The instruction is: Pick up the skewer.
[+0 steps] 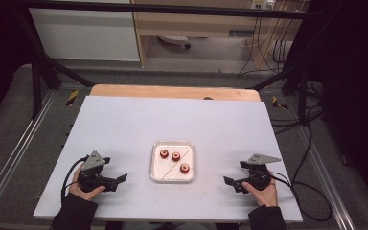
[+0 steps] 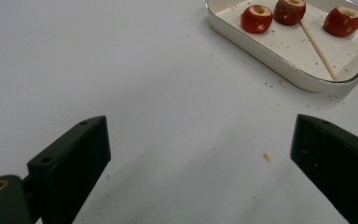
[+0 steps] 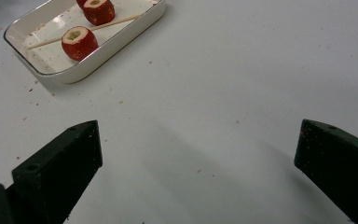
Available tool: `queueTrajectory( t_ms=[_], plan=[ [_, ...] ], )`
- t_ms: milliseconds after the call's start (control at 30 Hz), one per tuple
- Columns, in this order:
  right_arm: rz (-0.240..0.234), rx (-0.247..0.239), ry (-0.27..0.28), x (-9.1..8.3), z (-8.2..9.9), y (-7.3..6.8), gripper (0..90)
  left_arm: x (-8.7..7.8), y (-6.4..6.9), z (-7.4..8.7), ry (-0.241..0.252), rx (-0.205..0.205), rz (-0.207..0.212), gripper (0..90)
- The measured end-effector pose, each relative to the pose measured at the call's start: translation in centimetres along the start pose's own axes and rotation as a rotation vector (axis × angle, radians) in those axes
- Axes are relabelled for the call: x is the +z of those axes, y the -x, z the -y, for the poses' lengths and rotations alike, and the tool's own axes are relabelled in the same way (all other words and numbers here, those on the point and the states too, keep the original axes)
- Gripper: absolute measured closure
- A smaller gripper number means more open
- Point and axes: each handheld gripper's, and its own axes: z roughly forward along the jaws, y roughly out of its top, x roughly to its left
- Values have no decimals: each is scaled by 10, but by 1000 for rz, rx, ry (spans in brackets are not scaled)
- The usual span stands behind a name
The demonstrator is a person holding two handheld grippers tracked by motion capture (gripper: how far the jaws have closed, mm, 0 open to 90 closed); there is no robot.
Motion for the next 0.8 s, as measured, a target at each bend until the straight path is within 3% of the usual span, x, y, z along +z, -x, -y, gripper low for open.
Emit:
queueTrajectory(
  t_ms=[800],
  plan=[
    [-3, 11, 9, -1, 0, -1, 12, 8, 18, -15, -22, 24, 1, 45]
  ],
)
